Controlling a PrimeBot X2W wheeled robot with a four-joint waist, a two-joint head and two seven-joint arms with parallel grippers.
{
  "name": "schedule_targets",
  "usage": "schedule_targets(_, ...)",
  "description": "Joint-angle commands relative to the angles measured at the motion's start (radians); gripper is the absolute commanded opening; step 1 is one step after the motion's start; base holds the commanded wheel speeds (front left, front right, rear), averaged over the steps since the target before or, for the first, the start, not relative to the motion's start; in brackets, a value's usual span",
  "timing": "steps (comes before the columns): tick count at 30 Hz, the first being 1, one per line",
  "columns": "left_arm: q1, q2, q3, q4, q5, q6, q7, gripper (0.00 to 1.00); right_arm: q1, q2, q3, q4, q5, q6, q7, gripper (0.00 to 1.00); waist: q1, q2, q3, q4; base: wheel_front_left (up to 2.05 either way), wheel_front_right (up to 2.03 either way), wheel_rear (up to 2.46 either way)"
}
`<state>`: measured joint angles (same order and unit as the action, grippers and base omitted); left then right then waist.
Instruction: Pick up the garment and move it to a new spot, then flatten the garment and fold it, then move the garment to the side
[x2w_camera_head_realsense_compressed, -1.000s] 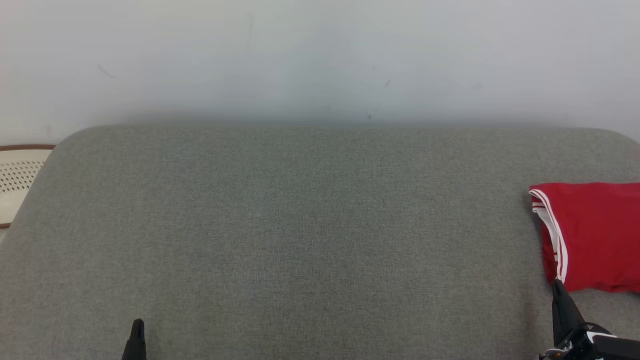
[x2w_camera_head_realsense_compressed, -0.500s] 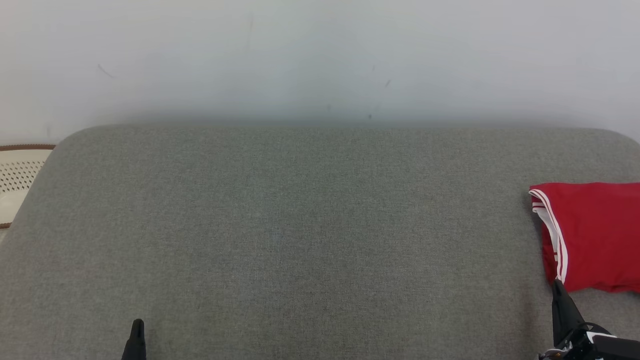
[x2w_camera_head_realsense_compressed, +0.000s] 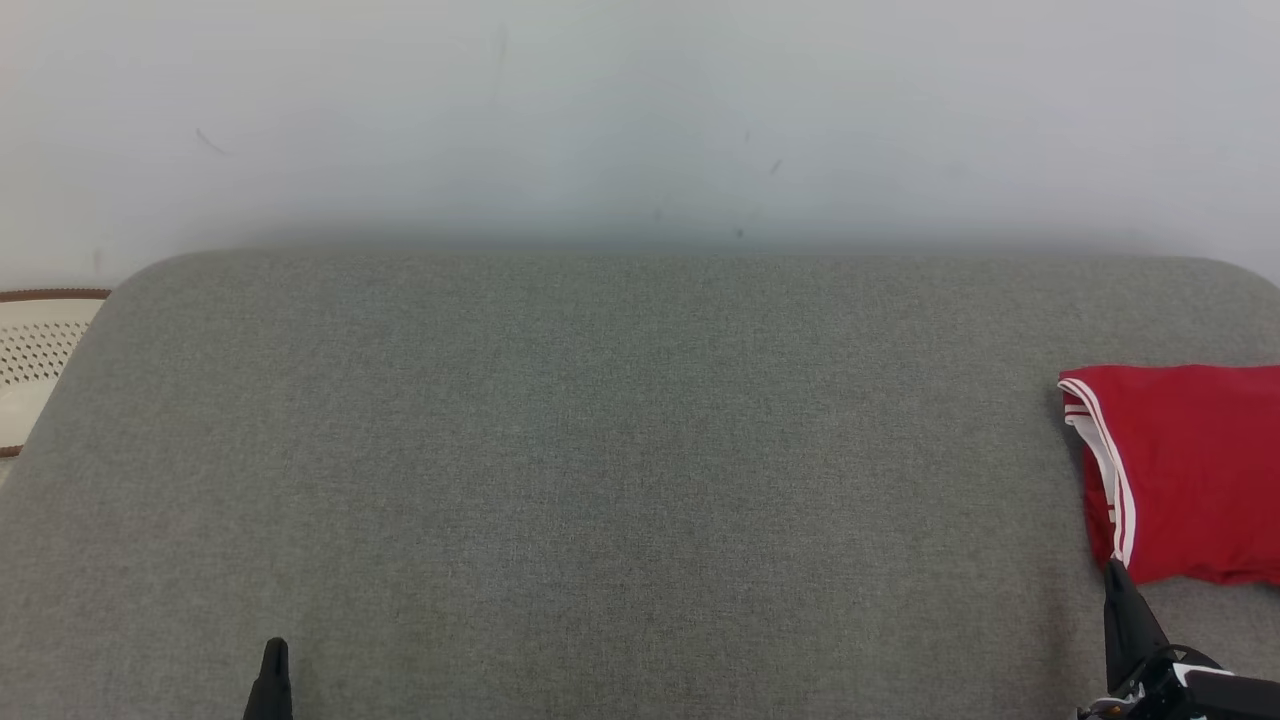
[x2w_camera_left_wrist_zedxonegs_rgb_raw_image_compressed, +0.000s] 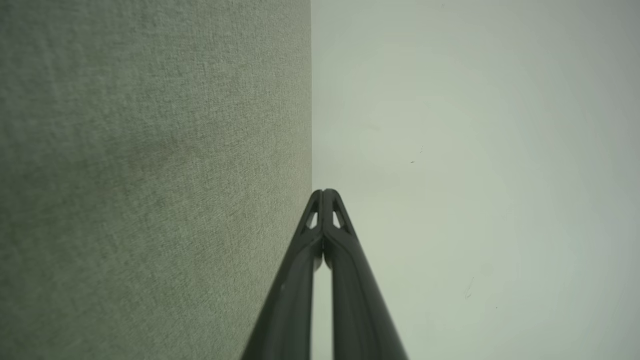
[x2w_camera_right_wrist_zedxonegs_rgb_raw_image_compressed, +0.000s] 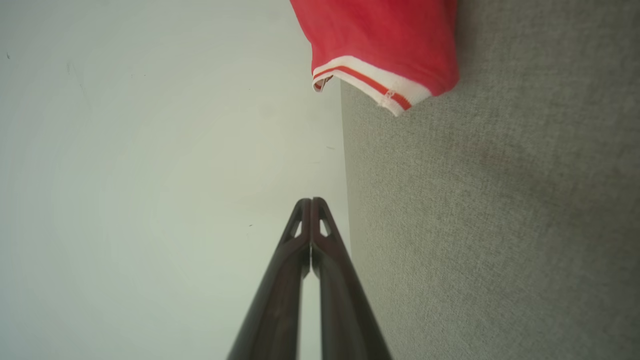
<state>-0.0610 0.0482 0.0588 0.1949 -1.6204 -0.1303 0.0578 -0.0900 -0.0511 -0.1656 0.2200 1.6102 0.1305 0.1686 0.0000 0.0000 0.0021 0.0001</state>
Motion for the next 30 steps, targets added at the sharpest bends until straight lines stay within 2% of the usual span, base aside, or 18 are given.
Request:
schedule_targets(1, 0.000, 0.004, 0.002, -0.001, -0.002, -0.002, 0.003, 0.00, 0.013, 0.002, 0.001, 0.000, 0.002, 0.000, 0.007, 0.00, 0.0000, 0.0000, 0.000, 0.000, 0.00, 0.00, 0.00)
schedule_targets(30, 0.000, 0.004, 0.002, -0.001, -0.002, -0.002, 0.003, 0.00, 0.013, 0.002, 0.001, 0.000, 0.002, 0.000, 0.006, 0.00, 0.0000, 0.0000, 0.000, 0.000, 0.00, 0.00, 0.00)
